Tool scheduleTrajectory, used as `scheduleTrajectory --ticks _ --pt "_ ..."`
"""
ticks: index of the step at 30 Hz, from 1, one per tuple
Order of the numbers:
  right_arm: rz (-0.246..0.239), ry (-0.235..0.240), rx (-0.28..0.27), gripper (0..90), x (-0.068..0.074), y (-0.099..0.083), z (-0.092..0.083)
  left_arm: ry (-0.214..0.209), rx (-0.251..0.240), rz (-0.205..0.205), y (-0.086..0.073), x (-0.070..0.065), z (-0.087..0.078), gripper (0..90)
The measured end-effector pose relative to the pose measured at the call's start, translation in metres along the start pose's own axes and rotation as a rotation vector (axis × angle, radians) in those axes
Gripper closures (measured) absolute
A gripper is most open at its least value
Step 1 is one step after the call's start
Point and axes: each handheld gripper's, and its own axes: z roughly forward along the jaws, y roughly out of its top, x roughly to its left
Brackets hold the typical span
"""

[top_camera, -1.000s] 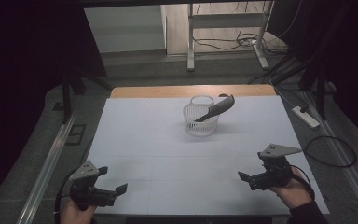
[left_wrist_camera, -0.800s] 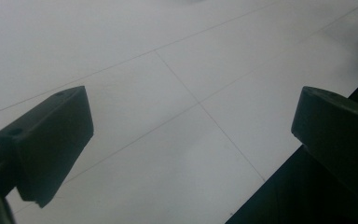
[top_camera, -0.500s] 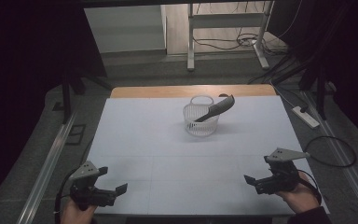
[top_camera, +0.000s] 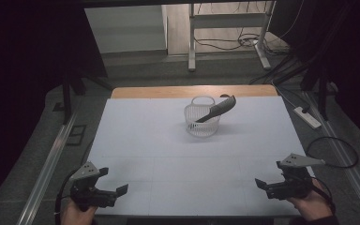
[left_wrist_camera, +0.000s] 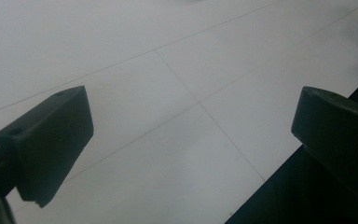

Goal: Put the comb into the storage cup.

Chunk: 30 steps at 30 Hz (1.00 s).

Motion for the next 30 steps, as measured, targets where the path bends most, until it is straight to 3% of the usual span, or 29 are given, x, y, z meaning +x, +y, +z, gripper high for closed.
scheduleTrajectory --ticks 21,30 --pt "0.042 -0.057 -0.017 0.0 -0.003 -0.016 -0.022 0.001 0.0 -0.002 0.0 0.0 0.0 0.0" --pt "0.048 -0.082 0.014 0.0 -0.002 -0.019 -0.027 0.001 -0.003 -0.008 0.0 0.0 0.0 0.0"
